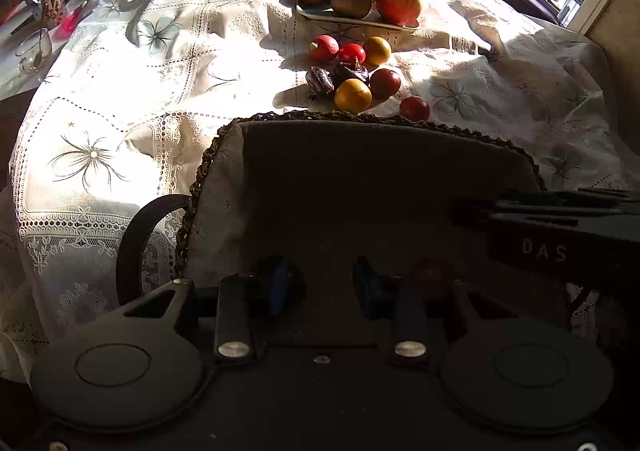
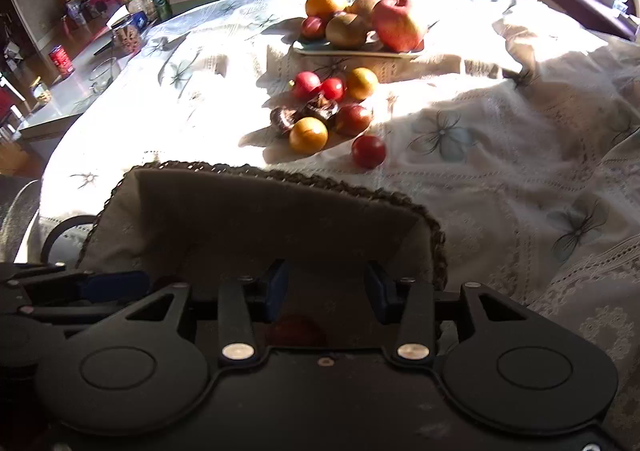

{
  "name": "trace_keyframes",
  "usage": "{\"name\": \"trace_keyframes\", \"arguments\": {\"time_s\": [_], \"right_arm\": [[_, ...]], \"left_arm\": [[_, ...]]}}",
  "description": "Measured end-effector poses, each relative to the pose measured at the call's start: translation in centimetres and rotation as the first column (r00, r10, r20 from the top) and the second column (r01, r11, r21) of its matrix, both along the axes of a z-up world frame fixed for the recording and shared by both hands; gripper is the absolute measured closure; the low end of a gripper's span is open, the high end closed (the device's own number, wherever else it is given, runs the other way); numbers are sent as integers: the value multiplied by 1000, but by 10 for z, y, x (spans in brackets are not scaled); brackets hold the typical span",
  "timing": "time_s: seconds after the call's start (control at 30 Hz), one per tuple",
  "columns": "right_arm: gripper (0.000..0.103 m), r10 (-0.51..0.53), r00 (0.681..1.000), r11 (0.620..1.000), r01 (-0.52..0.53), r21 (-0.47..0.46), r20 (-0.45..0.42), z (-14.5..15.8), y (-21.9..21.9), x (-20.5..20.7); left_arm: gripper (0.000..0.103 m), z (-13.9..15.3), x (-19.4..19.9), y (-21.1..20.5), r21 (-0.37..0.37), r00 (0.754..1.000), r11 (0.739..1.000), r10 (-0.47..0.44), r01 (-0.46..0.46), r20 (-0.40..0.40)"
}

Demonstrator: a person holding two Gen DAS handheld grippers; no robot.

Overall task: Organize fruits
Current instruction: 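Move both grippers back to the loose fruit pile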

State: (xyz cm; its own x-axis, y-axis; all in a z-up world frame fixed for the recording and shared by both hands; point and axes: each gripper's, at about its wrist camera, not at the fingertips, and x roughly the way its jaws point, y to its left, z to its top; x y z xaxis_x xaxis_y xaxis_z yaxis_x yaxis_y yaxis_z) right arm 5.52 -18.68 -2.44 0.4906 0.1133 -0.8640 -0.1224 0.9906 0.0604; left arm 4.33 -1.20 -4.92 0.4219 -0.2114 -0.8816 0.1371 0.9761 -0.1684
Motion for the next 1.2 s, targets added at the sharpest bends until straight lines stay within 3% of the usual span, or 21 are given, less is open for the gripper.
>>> {"name": "trace_keyframes", "arguments": {"time_s": [0.07,0.2,0.27,0.47,0.63,0.77,0.9,1.2], "right_arm": [[58,-14,999,999,16,-36,41,4,-1,2],[58,42,999,997,-43,71,6,18,-11,4],[58,37,999,995,-40,97,32,32,-14,5],[55,-75,990,987,57,150,116,69,-26,39],[53,-140,981,979,117,165,132,73,-28,91],[53,-192,978,973,178,149,84,56,-26,131],[53,-201,978,964,207,168,-52,19,-26,158],[53,-216,960,968,235,92,-178,-54,-24,166]], "left_arm": [[59,2,-1,0,-2,1000,1000,0,0,6],[59,12,-2,0,1,999,1000,-10,10,31],[59,21,1,0,0,998,1000,-13,13,55],[59,59,35,4,-1,985,999,43,-43,168],[59,74,81,2,14,971,994,102,-108,216],[58,67,121,-1,52,969,987,137,-151,206],[58,46,149,-4,48,979,990,121,-130,163],[59,-21,175,-21,29,992,997,75,-78,98]]}}
